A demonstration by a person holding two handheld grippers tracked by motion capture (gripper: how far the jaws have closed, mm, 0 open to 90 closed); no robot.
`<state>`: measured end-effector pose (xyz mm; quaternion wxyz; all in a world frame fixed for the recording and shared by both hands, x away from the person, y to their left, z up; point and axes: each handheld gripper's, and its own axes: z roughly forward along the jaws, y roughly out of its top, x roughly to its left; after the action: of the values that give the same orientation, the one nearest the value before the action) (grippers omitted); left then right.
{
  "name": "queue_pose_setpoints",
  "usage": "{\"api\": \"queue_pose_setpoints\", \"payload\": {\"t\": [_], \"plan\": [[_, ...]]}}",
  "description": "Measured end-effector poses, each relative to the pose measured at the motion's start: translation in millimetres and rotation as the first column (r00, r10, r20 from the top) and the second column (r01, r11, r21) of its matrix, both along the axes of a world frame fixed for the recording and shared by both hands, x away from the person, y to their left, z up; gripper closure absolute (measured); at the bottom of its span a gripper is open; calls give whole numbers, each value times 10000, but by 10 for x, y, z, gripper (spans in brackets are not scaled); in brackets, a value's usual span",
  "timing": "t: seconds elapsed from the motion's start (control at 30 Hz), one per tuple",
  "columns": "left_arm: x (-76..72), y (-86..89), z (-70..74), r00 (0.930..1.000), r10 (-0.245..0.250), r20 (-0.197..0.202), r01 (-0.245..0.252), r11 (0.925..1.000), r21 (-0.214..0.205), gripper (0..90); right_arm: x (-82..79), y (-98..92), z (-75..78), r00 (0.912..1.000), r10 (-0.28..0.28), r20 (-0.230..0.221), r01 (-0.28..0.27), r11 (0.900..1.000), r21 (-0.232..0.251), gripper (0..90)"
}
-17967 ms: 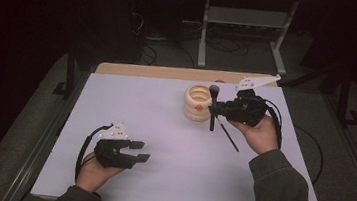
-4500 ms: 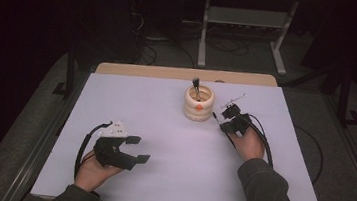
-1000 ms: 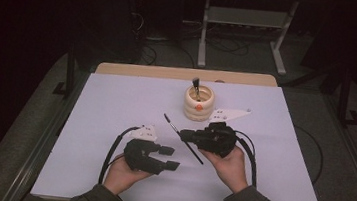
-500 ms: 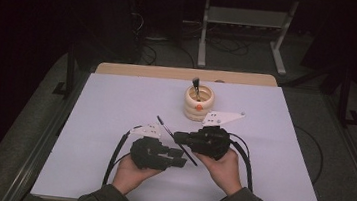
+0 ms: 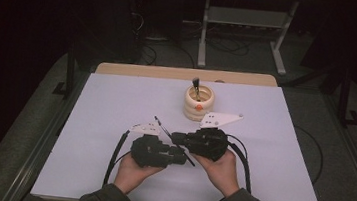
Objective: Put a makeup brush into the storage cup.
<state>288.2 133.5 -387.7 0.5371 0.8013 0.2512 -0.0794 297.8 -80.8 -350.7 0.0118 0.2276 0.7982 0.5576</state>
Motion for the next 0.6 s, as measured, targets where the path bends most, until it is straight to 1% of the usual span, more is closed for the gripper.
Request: {"api": "queue_pose_setpoints", "payload": {"t": [0.03,0.1,0.17,0.3,0.37,0.47,0.5,0.53,0.6], "plan": [[-5,-4,2,10000,45,-48,-46,10000,-83,645,-4,6,0,10000,-15,40,15,10000,-8,851],[0,4,7,10000,2,-34,-2,9999,-113,663,-8,15,-4,10000,2,76,-2,10000,11,851],[3,10,8,10000,-43,15,43,10000,-56,671,-11,22,-9,10000,7,79,-7,10000,10,851],[7,14,8,10000,-18,59,19,9999,-124,686,-21,24,-14,9997,-56,223,55,10000,25,851],[6,10,7,10000,53,-2,-53,9996,-272,693,-27,25,-17,9997,-52,232,51,10000,33,851],[5,12,8,10000,77,41,-76,9997,-242,701,-40,29,-21,9995,-79,308,77,10000,61,851],[3,13,9,10000,68,52,-67,9998,-199,707,-41,25,-23,9993,-58,363,56,10000,58,851],[9,21,10,9999,4,125,-3,10000,-70,714,-43,22,-25,9993,-63,377,60,10000,68,851],[5,16,9,10000,57,60,-56,9998,-173,725,-52,18,-29,9989,-120,453,116,9999,95,851]]}}
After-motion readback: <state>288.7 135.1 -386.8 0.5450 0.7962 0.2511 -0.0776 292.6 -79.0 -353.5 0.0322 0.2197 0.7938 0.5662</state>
